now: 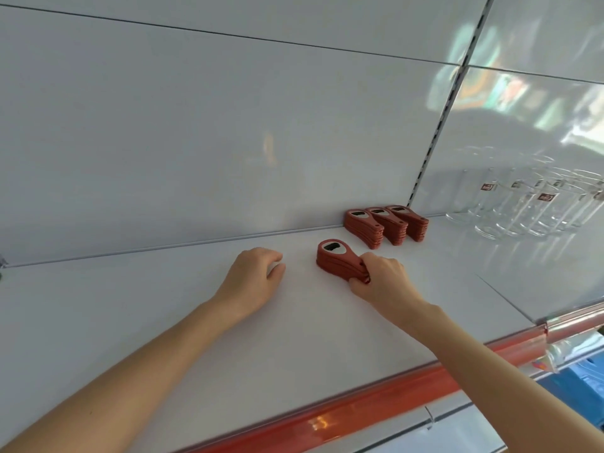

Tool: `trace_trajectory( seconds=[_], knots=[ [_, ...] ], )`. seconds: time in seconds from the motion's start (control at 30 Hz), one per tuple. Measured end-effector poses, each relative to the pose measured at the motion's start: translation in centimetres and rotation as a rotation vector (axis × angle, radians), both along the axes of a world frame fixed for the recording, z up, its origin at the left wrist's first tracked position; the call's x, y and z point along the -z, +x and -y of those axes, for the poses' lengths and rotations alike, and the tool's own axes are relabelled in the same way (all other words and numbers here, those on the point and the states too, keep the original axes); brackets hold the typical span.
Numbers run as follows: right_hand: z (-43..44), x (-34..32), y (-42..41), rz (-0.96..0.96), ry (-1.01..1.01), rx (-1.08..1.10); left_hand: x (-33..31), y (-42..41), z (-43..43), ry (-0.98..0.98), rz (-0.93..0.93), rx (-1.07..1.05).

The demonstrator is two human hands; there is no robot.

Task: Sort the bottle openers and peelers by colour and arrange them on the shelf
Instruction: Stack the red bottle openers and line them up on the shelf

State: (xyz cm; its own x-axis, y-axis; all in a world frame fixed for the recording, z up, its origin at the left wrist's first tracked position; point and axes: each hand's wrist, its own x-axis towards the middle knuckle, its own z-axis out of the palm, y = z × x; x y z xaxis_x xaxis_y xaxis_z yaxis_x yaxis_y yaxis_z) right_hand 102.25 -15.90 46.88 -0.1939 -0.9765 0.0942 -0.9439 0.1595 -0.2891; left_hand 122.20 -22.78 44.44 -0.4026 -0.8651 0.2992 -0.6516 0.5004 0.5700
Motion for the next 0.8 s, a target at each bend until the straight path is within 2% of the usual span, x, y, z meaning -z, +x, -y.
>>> trace_trajectory(
  seconds=[0.13,0.33,0.8],
  knots=[
    [2.0,0.1,-0.7,0.030,-0.015,0.080,1.0,0.0,-0.2,-0.068,0.154,0.010],
    [5.2,-0.2,-0.6,0.019,-0.065,0.130,1.4,0.2,-0.2,-0.122,0.116,0.007],
    [6.1,0.0,-0.7,0.062,-0.073,0.120,1.7,0.2,0.1,-0.126,0.105,-0.022]
  ],
)
